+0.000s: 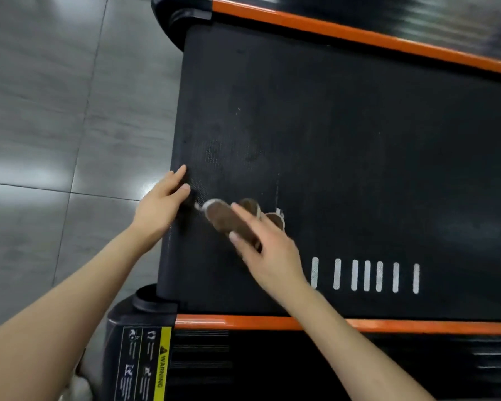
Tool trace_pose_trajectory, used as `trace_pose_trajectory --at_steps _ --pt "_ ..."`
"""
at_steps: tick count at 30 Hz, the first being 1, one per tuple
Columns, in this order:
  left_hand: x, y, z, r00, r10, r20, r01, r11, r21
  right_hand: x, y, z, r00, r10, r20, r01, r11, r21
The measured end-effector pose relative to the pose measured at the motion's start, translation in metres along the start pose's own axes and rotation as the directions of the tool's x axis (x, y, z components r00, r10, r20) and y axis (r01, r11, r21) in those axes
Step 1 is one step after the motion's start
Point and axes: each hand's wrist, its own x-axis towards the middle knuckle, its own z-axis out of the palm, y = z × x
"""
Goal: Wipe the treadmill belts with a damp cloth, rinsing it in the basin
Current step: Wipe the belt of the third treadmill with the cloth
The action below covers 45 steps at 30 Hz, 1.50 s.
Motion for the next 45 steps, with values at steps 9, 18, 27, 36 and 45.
trace_pose_trajectory --at_steps 9,18,27,36,45 --pt "-0.015 0.016 -0.024 0.994 0.011 -0.112 -0.008 0.999 0.031 0.033 0.041 -0.071 0.948 0.316 0.030 -0.313 0.947 -0.075" --pt "-0.005 0.006 0.008 0.950 0.282 -0.133 -0.176 0.839 0.515 0.020 0.060 0.009 0.986 -0.094 -0.139 0.008 0.853 -0.521" --pt "0.020 -0.029 0.048 0.908 0.403 -0.112 -0.251 0.740 0.624 0.066 0.072 0.062 0.936 -0.145 -0.320 -0.058 0.835 -0.547" --pt "0.024 -0.034 0.048 0.910 0.399 -0.113 -0.260 0.761 0.594 0.203 0.044 0.016 0.878 -0.278 -0.390 0.018 0.832 -0.554" --pt "0.024 -0.031 0.047 0.925 0.366 -0.106 -0.230 0.758 0.610 -0.005 0.081 0.061 0.924 -0.382 -0.016 0.328 0.814 -0.480"
